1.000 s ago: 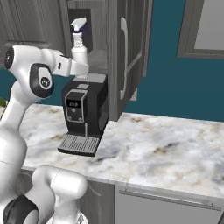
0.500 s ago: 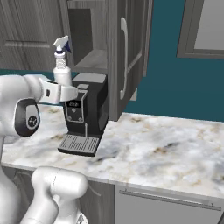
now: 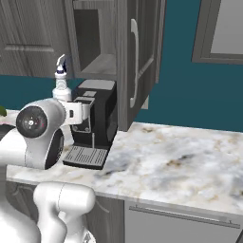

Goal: Locate and retrieve the spray and soap dispenser from the cabinet. Place them next to the sink.

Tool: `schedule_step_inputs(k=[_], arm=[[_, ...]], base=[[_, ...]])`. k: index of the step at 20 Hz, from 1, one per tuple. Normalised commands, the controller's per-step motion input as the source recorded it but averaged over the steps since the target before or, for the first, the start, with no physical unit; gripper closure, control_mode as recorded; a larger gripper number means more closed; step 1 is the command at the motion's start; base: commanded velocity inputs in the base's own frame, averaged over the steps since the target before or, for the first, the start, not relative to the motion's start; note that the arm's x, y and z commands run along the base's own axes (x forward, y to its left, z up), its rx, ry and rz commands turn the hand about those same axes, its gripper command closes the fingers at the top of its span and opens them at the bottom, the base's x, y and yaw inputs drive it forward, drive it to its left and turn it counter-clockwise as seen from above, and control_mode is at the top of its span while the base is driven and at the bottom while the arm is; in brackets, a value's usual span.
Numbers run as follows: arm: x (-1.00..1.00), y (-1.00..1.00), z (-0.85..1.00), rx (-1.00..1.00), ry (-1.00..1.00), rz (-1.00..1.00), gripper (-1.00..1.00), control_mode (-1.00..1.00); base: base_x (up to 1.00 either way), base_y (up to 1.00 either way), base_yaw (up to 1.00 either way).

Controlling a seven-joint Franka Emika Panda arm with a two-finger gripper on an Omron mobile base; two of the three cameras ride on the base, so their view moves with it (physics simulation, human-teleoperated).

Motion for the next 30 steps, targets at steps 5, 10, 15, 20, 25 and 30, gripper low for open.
schedule_step_inputs(k=[5, 10, 15, 20, 25, 30], arm=[[-0.25, 0.02, -0.12, -0.01, 0.04, 0.26, 1.0, -1.0], [-0.47, 0.02, -0.11, -0.01, 0.0, 0.06, 1.0, -1.0], [-0.48, 0.08, -0.04, -0.01, 0.01, 0.01, 1.0, -1.0], [-0.34, 0.12, -0.15, 0.0, 0.0, 0.0, 1.0, -1.0], [-0.13, 0.07, -0.03, 0.0, -0.01, 0.0, 1.0, -1.0], [-0.01, 0.02, 0.0, 0.0, -0.01, 0.0, 1.0, -1.0]], base=[[0.0, 0.0, 0.0], [0.0, 0.0, 0.0], [0.0, 0.0, 0.0], [0.0, 0.0, 0.0], [0.0, 0.0, 0.0], [0.0, 0.0, 0.0]])
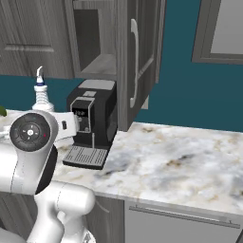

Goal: Locate and retrieve the spray and soap dispenser from the cabinet. Place them next to the sink.

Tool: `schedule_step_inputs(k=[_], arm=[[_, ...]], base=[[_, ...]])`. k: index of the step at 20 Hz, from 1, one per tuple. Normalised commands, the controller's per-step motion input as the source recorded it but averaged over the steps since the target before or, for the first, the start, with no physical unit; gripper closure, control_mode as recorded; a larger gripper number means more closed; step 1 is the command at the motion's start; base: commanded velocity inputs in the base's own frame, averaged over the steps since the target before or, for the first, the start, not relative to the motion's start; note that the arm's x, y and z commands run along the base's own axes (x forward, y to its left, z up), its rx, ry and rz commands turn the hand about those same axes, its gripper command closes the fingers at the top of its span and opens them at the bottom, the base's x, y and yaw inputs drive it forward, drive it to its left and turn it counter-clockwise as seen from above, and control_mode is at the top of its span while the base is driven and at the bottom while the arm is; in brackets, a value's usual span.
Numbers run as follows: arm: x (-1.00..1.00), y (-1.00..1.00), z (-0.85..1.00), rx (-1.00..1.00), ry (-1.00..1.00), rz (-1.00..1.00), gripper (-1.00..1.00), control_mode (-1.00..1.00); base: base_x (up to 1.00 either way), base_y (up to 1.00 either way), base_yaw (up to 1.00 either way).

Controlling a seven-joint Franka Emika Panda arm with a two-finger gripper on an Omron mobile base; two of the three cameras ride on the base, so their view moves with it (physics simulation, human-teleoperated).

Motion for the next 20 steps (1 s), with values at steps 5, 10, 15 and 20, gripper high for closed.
schedule_step_inputs(k=[5, 10, 15, 20], arm=[[-0.04, 0.0, 0.0, 0.0, 0.0, 0.0, 1.0, 1.0], [0.0, 0.0, 0.0, 0.0, 0.0, 0.0, 1.0, 1.0], [0.0, 0.0, 0.0, 0.0, 0.0, 0.0, 1.0, 1.0], [0.0, 0.0, 0.0, 0.0, 0.0, 0.0, 1.0, 1.0]], base=[[-0.26, -0.03, -0.01], [-0.62, -0.09, -0.04], [-0.36, -0.12, -0.03], [-0.08, -0.61, 0.02]])
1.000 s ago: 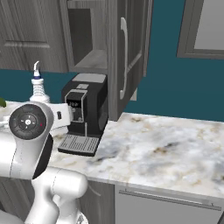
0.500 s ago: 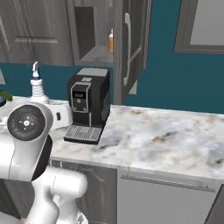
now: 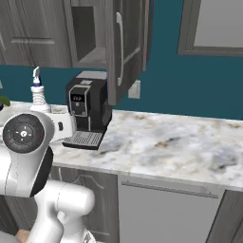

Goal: Locate and retrieve the spray and soap dispenser from the cabinet. Place them next to the sink.

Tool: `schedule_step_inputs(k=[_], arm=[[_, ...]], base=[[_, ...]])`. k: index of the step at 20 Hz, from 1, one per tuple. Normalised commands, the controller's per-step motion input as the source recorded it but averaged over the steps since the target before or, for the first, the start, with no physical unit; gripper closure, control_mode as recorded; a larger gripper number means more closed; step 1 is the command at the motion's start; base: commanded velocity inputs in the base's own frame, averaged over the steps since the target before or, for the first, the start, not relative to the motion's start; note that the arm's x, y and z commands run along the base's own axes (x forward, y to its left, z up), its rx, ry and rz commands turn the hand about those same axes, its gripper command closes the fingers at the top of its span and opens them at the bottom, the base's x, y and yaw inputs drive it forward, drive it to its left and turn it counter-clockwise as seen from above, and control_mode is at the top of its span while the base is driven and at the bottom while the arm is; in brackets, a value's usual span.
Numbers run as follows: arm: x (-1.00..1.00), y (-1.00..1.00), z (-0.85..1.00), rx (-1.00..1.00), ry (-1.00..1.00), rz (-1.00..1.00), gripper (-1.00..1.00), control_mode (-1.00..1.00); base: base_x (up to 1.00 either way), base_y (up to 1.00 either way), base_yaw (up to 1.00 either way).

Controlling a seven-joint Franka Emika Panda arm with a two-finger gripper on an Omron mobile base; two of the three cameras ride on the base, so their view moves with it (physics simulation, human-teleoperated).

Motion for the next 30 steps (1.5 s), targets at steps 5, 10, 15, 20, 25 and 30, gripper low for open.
schedule_step_inputs(k=[5, 10, 15, 20, 25, 30], arm=[[0.0, 0.0, 0.0, 0.0, 0.0, 0.0, 1.0, 1.0], [0.0, 0.0, 0.0, 0.0, 0.0, 0.0, 1.0, 1.0], [0.0, 0.0, 0.0, 0.0, 0.0, 0.0, 1.0, 1.0], [0.0, 0.0, 0.0, 0.0, 0.0, 0.0, 1.0, 1.0], [0.0, 0.0, 0.0, 0.0, 0.0, 0.0, 1.0, 1.0], [0.0, 0.0, 0.0, 0.0, 0.0, 0.0, 1.0, 1.0]], base=[[-0.12, -0.84, 0.03], [-0.15, -0.87, 0.02], [-0.02, -1.0, 0.0], [0.0, -1.0, 0.0], [0.08, -0.98, -0.04], [0.29, -0.4, -0.04]])
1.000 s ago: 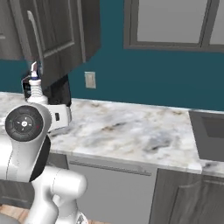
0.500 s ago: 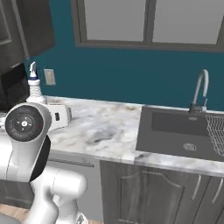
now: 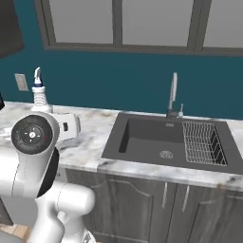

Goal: Locate and retrieve the spray and soap dispenser from the cabinet. Place them next to the sink.

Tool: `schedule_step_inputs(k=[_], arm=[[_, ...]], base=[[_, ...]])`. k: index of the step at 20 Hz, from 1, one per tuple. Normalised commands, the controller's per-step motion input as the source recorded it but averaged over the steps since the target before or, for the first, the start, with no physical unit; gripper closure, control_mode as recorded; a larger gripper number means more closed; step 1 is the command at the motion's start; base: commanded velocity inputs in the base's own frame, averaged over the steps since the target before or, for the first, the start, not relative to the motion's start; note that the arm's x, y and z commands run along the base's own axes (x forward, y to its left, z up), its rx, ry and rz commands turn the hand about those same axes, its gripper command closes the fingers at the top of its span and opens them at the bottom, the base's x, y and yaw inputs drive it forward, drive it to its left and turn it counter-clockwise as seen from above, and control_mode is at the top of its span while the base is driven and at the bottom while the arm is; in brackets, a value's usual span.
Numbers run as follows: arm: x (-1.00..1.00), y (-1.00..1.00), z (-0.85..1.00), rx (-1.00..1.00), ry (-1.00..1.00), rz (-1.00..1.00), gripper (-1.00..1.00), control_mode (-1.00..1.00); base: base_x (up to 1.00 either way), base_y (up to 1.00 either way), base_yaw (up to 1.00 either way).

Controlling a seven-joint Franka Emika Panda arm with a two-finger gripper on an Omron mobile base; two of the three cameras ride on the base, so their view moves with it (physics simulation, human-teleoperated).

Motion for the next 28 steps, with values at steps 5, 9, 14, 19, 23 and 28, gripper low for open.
schedule_step_inputs(k=[5, 9, 14, 19, 23, 28], arm=[[0.0, 0.0, 0.0, 0.0, 0.0, 0.0, 1.0, 1.0], [0.0, 0.0, 0.0, 0.0, 0.0, 0.0, 1.0, 1.0], [0.0, 0.0, 0.0, 0.0, 0.0, 0.0, 1.0, 1.0], [0.0, 0.0, 0.0, 0.0, 0.0, 0.0, 1.0, 1.0], [0.0, 0.0, 0.0, 0.0, 0.0, 0.0, 1.0, 1.0], [0.0, 0.0, 0.0, 0.0, 0.0, 0.0, 1.0, 1.0]], base=[[0.54, 0.01, -0.08], [0.61, 0.27, -0.15], [0.49, 0.34, -0.12], [0.19, 0.52, -0.01], [0.03, 0.5, 0.0], [0.0, 0.14, 0.01]])
